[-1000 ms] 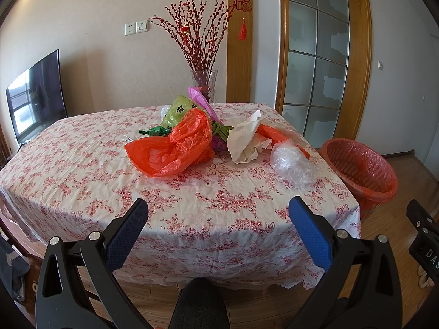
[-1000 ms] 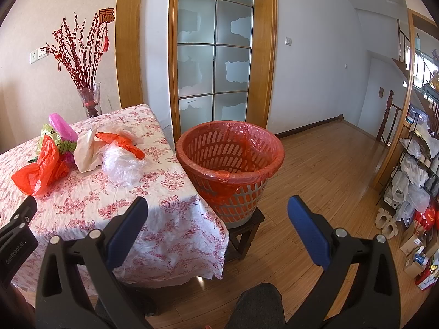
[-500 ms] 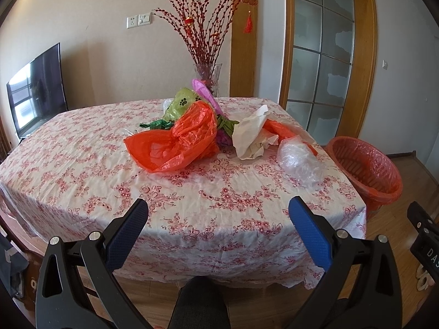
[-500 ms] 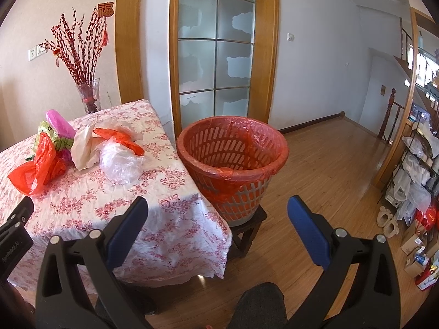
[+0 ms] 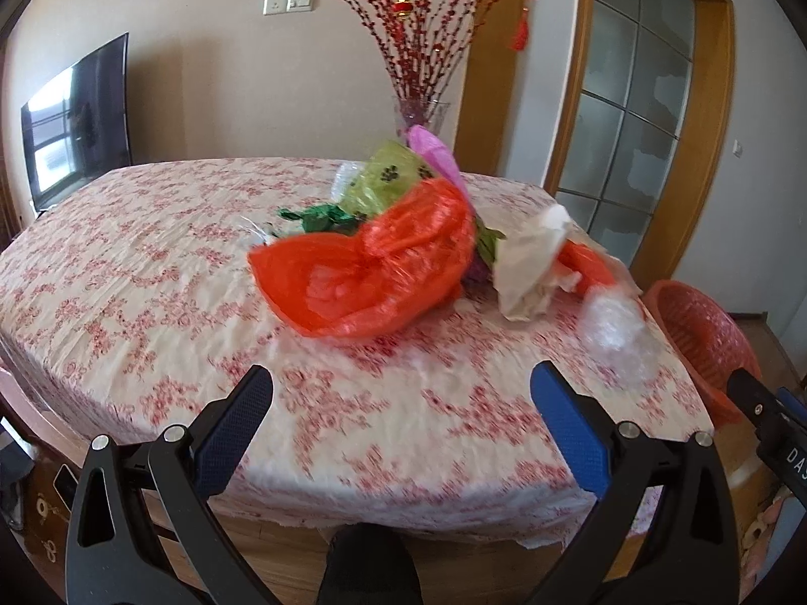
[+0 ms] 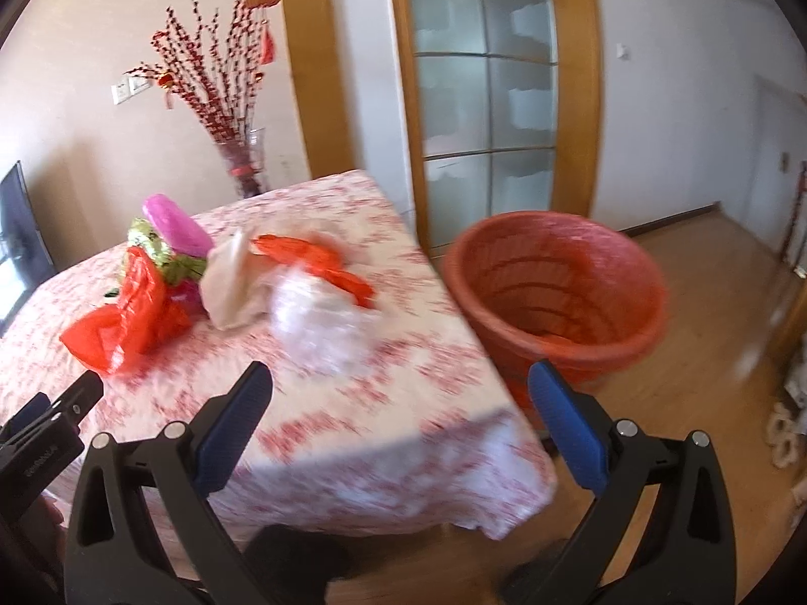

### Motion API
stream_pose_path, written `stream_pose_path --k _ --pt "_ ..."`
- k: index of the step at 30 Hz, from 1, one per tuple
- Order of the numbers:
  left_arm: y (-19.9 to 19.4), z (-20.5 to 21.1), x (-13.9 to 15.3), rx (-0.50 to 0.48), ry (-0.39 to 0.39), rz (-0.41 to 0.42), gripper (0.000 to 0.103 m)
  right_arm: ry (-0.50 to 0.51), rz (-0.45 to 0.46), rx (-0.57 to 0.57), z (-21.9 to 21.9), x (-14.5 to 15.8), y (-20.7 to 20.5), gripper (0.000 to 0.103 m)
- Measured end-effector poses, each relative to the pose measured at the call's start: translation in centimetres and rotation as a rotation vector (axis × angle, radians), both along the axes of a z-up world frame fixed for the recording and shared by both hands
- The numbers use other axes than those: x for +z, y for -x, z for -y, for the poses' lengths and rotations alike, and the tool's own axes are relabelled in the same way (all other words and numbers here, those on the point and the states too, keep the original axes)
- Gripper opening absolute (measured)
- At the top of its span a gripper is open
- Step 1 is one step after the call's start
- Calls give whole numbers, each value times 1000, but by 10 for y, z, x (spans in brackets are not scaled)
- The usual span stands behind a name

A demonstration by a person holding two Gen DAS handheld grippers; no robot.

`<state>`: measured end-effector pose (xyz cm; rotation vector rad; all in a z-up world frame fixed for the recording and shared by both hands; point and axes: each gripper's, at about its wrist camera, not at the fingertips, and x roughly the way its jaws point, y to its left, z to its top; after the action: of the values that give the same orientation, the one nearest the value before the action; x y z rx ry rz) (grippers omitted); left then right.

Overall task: Collect trash
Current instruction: 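Reach the left gripper to the red-orange bag while the right gripper reaches the clear plastic bag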

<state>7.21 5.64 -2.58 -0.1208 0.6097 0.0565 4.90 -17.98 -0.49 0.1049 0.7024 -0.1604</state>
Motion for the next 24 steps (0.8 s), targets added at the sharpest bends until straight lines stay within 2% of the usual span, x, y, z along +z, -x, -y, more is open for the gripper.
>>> stream_pose_path --k 1,3,7,9,17,19,24 --pt "-5 -3 0 8 1 -3 101 -6 -3 14 -3 -2 -8 98" --pt "-16 -12 1 21 8 -5 101 -7 -8 33 -10 -7 -24 88" --pt "-38 -26 2 51 -3 -5 101 -4 -46 82 -22 -22 -58 80" --pt "-48 -31 3 55 -6 -1 101 -11 -68 111 -30 -30 -73 71" --pt "-72 -26 0 26 -18 -22 101 16 -121 119 -43 -46 -109 67" --pt "-76 -23 -2 15 -24 -31 101 14 -148 128 -42 -53 -114 59" --pt "-86 -18 -7 13 -36 -50 101 -22 -181 154 -37 -62 -113 29"
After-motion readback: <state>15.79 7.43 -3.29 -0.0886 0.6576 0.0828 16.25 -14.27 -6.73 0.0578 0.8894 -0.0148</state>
